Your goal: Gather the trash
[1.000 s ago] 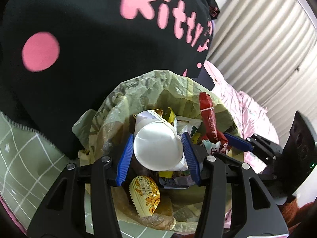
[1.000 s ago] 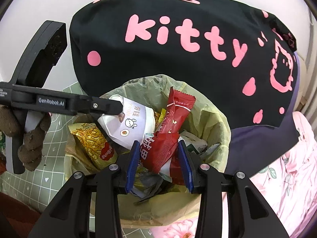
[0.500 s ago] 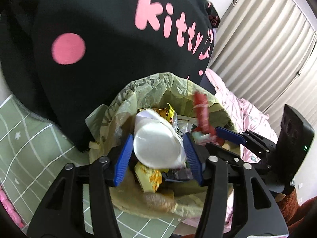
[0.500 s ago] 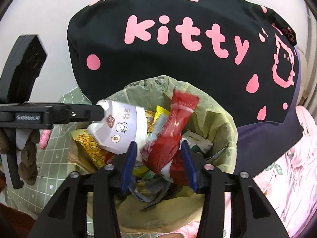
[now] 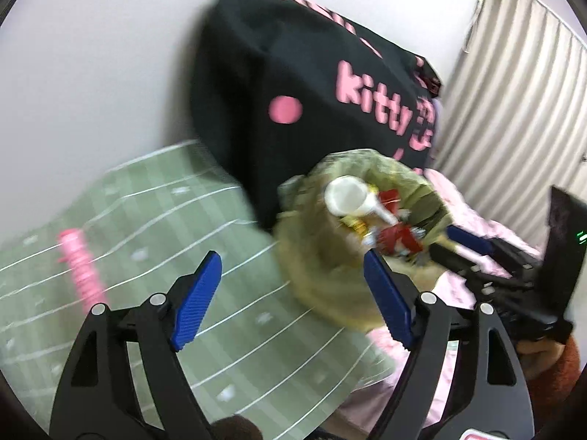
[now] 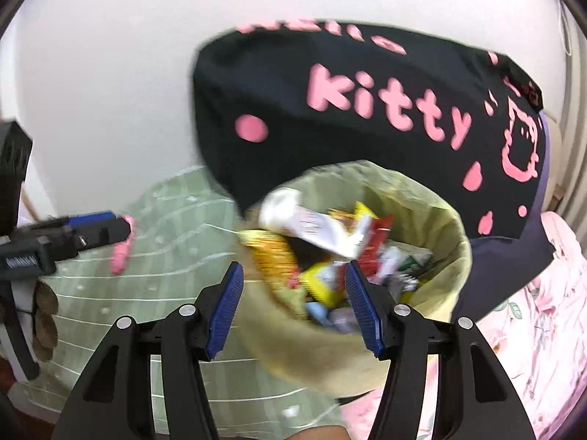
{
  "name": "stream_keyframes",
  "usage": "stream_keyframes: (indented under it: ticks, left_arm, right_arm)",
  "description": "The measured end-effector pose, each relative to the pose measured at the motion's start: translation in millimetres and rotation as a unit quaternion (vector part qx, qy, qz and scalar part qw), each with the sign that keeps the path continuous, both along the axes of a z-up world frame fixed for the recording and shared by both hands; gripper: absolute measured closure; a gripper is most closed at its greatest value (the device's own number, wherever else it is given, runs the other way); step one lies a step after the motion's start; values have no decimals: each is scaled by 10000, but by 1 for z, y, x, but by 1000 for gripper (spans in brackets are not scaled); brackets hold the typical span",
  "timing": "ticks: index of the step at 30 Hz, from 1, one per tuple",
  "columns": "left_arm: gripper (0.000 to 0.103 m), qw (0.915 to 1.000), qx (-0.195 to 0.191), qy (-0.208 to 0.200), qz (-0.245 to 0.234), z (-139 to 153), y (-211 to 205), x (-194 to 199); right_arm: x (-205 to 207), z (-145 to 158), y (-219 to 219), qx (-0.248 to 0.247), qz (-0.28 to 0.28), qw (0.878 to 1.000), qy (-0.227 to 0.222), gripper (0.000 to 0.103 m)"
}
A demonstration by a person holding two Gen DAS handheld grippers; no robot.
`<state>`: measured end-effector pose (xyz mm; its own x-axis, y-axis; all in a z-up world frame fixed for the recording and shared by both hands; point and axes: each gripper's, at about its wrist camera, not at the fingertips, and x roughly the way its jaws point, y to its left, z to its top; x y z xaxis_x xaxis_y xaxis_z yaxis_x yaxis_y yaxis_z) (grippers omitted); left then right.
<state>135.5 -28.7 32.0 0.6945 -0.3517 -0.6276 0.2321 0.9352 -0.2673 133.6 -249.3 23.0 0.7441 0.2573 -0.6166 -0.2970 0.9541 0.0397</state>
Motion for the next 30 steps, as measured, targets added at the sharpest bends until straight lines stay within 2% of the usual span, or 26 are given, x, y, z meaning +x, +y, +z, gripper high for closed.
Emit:
stream_keyframes:
  ticks: [3,7,11,21,30]
  left_arm:
    - [27,9982,328,-154,483,1,26,-42]
    - [27,9922,617,-150,1071,-1,54,-82]
    - [27,9861,796,-271,1433,3,72,-111]
    - [29,9767,921,-637,1832,24,89,-148]
    - [29,9760,878,-654,1884,25,91,-152]
  right_arm:
    - [-27,7,20,101,61,9998,-164,49]
    - [-50,5,45,128,142,9998,-47,49]
    - [-71,3,67,211,217,9995,-75,49]
    - [-96,15,103,227,477,9981,-308,49]
    - [-100,22,114,120,499,9977,-449,49]
